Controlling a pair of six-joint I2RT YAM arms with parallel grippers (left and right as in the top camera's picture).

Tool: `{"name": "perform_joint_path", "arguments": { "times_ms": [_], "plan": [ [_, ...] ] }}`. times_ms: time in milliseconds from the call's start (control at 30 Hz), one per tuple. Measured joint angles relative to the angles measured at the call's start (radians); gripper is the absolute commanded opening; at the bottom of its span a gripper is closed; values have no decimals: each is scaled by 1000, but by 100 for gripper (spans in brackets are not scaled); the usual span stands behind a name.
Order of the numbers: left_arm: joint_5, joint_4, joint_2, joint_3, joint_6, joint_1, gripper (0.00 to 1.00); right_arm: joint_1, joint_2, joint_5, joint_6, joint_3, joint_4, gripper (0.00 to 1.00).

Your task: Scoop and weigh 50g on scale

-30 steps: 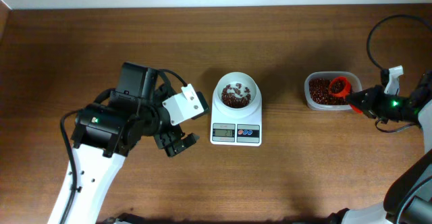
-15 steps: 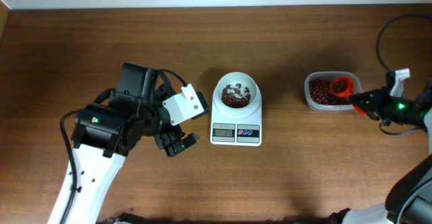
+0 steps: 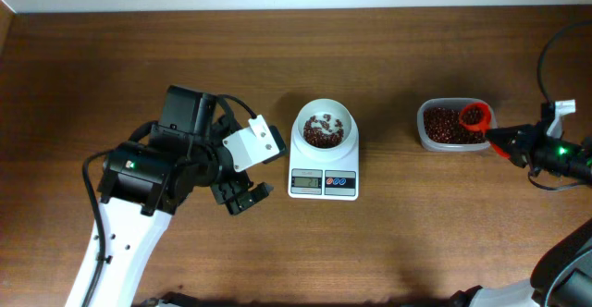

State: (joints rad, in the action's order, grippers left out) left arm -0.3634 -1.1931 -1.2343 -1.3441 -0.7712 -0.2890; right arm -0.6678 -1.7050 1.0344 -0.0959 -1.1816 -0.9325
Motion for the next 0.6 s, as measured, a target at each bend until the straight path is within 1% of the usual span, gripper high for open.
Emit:
{"name": "perform_joint_path", "arguments": {
  "times_ms": [300,433,600],
  "plan": [
    [0,0,0,0,0,0,99,12,0,124,-1,0,-20,4],
    [0,0,0,0,0,0,99,81,0,158,0,0,-22,4],
    [0,0,0,0,0,0,99,210,0,191,0,0,-22,4]
  ]
}}
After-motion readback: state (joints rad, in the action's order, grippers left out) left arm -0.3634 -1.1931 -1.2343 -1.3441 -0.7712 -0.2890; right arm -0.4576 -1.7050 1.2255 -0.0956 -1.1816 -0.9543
